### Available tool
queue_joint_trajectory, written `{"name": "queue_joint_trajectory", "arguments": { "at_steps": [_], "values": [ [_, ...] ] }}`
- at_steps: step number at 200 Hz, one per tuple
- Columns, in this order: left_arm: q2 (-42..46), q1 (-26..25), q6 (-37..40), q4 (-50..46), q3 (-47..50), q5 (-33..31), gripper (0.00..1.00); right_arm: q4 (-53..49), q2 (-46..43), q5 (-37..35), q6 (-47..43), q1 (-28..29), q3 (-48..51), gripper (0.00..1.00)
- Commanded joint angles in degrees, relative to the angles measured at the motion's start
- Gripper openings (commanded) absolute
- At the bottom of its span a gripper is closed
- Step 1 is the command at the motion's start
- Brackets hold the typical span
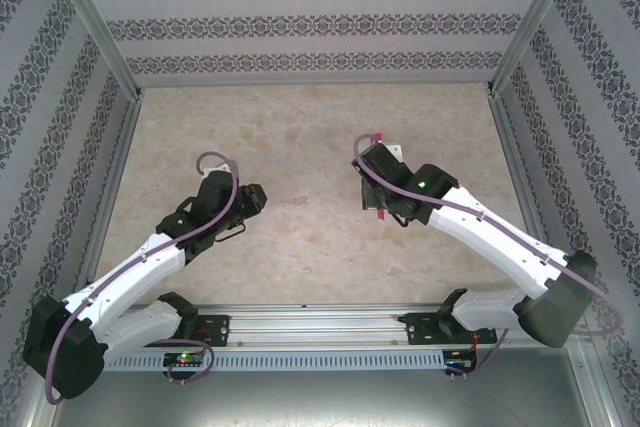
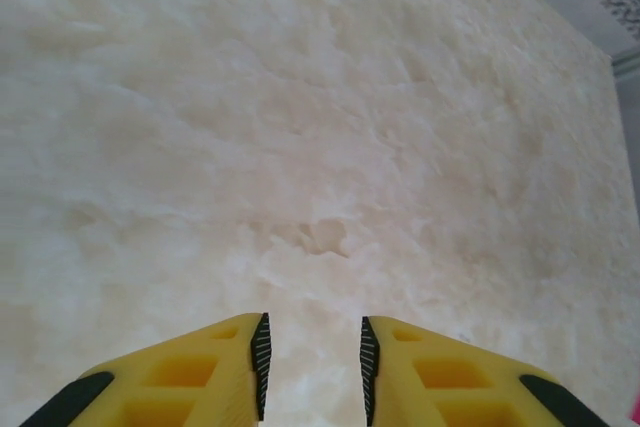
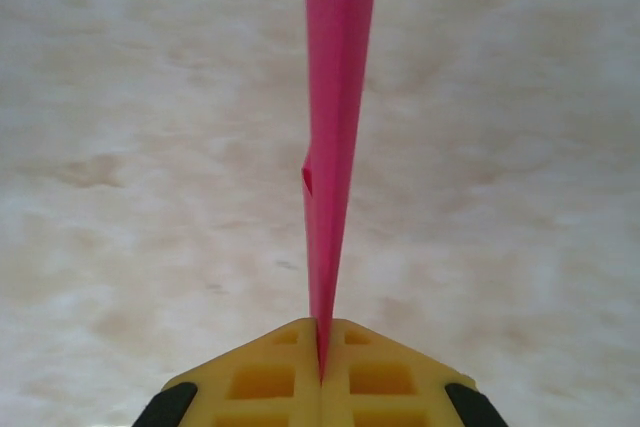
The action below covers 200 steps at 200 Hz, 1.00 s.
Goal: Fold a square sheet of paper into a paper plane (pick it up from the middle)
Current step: Turn over the paper at the center of the table.
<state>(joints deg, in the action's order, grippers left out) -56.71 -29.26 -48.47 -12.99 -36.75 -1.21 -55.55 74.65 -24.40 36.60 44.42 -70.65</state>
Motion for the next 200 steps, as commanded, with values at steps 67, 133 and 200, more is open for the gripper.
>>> {"name": "queue_joint_trajectory", "arguments": {
  "at_steps": [67, 133, 200],
  "values": [
    [16.80, -0.01, -5.75, -10.57, 4.80, -18.12, 0.46, -12.89, 35.66, 0.46, -0.61, 8.77, -16.75, 0.11],
    [25.05, 0.43, -4.04, -10.52, 7.43, -19.09, 0.54, 23.05, 22.96, 29.17, 1.02, 7.51, -3.71, 0.60],
    [6.39, 0.42, 0.44, -0.18, 3.23, -1.68, 0.51, 60.64, 13.60, 50.57, 14.30, -5.36, 26.75, 0.17]
  ]
}}
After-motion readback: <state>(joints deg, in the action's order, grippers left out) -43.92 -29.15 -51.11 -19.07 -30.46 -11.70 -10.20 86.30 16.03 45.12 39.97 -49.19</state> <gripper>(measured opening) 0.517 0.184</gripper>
